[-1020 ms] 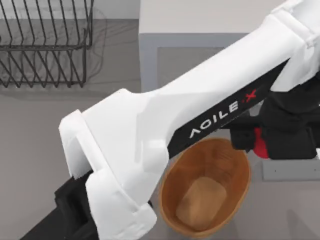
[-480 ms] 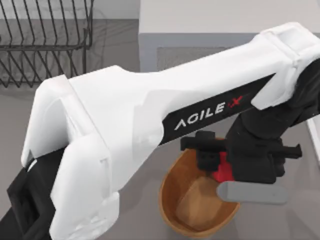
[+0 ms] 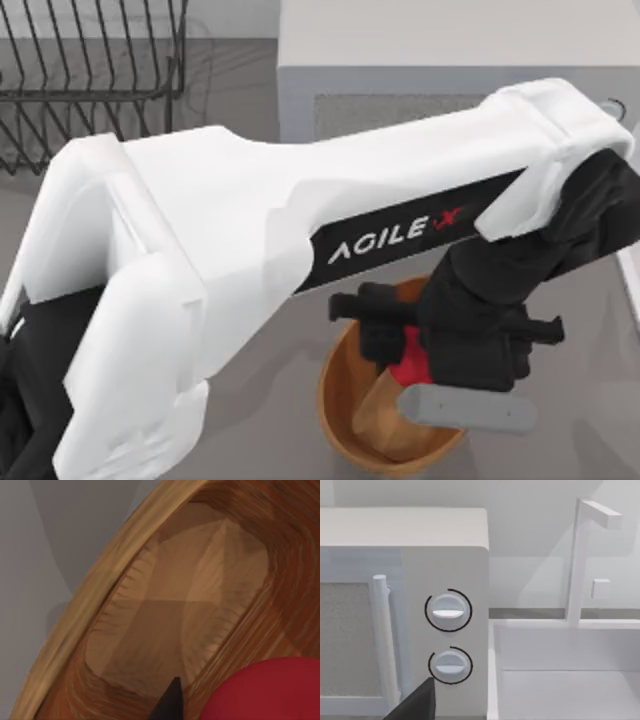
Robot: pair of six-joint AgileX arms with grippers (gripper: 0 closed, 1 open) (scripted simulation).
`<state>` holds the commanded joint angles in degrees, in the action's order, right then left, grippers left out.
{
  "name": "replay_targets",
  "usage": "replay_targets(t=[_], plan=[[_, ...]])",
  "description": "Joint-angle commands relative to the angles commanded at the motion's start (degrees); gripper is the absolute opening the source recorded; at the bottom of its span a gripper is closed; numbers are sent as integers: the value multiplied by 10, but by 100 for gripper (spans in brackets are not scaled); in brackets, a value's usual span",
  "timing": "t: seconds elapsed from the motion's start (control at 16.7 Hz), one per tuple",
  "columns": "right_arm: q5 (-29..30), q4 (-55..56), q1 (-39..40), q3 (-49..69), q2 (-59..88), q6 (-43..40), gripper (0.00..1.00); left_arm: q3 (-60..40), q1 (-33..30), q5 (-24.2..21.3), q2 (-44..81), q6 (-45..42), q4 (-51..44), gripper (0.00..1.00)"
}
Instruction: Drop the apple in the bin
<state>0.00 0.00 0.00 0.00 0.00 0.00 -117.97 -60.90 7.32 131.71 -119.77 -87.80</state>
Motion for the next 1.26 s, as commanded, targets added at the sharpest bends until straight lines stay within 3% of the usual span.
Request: replay_targets(t=[0.12, 0.9, 1.26], plan=[[0, 0, 0, 0, 0, 0, 100, 0, 0, 0, 0, 0, 0, 0], [0, 0, 0, 0, 0, 0, 100, 0, 0, 0, 0, 0, 0, 98], [0, 0, 0, 0, 0, 0, 100, 0, 0, 0, 0, 0, 0, 100]])
